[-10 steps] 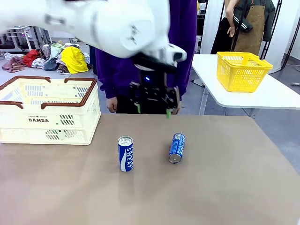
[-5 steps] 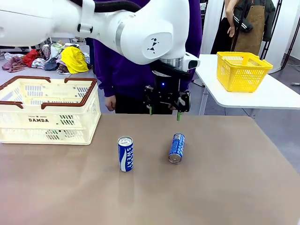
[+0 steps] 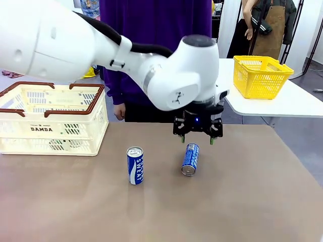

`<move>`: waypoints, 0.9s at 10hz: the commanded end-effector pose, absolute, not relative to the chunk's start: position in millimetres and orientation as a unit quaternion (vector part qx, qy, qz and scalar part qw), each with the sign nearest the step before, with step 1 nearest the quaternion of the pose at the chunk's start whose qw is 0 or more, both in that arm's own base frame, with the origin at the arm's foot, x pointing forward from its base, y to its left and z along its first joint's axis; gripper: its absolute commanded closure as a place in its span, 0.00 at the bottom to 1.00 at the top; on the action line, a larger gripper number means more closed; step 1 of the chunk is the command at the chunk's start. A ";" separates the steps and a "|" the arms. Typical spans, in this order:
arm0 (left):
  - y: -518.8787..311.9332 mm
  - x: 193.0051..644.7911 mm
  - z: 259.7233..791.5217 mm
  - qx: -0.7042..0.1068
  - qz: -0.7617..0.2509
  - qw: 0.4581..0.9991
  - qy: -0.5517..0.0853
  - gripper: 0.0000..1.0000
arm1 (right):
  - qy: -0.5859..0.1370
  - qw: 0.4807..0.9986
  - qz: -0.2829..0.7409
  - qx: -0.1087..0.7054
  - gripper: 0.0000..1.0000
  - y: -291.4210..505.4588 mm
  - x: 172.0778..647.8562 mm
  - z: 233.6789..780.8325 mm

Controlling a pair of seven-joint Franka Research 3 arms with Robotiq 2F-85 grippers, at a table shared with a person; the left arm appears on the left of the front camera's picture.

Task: Place the drinks into the Shopping basket.
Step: Pick up one drink and place it into the Shopping basket.

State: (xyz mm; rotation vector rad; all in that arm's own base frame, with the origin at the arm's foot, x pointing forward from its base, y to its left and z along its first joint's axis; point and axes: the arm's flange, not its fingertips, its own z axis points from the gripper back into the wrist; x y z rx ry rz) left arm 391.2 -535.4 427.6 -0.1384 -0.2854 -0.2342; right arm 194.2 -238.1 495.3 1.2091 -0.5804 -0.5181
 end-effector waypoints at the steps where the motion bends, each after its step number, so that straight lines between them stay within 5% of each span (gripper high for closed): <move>1: -530.4 392.6 411.6 -0.052 -0.092 0.983 -0.152 0.00 | -0.279 0.747 -0.226 0.559 0.00 -239.4 196.6 497.1; 9: -553.7 417.7 321.1 -0.022 -0.163 0.976 -0.144 0.00 | -0.279 0.747 -0.226 0.559 0.00 -239.4 196.6 497.1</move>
